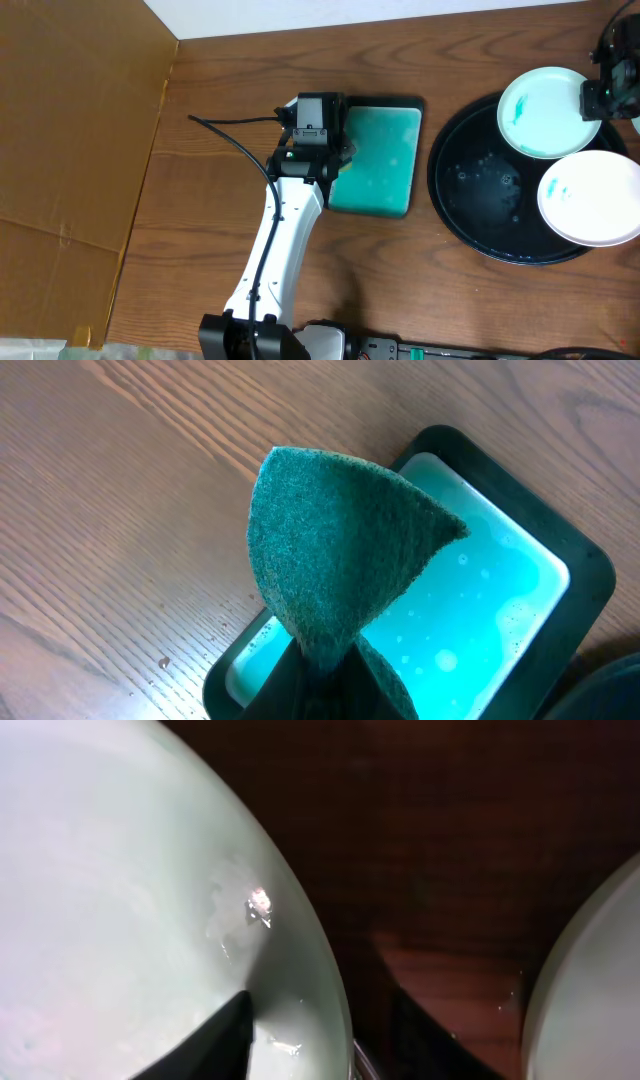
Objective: Clean dirty plates on tray and stack at the side
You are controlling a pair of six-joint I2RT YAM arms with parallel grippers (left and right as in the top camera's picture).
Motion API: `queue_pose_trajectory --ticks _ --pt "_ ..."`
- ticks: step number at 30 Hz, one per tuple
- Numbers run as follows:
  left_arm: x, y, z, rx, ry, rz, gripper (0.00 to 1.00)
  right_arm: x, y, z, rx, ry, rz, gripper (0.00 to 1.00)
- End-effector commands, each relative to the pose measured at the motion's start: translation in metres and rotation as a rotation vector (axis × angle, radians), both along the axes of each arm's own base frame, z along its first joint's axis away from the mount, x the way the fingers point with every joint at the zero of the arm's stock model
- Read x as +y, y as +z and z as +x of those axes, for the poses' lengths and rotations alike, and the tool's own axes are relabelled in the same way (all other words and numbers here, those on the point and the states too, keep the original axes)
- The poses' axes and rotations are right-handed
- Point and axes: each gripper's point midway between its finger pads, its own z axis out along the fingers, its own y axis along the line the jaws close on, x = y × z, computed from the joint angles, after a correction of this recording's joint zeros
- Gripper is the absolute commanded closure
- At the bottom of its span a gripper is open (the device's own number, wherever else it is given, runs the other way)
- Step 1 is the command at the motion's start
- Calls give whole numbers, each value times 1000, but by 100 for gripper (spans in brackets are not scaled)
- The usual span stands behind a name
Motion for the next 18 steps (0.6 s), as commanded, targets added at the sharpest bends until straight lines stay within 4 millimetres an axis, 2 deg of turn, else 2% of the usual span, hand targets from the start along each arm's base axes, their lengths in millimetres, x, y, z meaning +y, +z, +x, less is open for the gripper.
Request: queue_pose_trajectory --ticks 1,4,7,10,14,18 --pt "4 -8 -3 30 -2 24 93 0 -6 -2 14 0 11 69" --pt "4 -8 -3 30 -2 24 93 0 -6 -3 16 1 13 78" --pt "4 -8 -3 30 -2 24 93 3 -7 -4 22 -2 31 99" --pt "4 -8 -3 30 -2 24 93 8 0 -3 9 6 51 99" --pt "1 -9 -3 31 -13 7 93 19 32 0 -35 30 116 99" --pt "-25 -12 1 37 -158 -81 93 45 64 -5 -69 86 254 99"
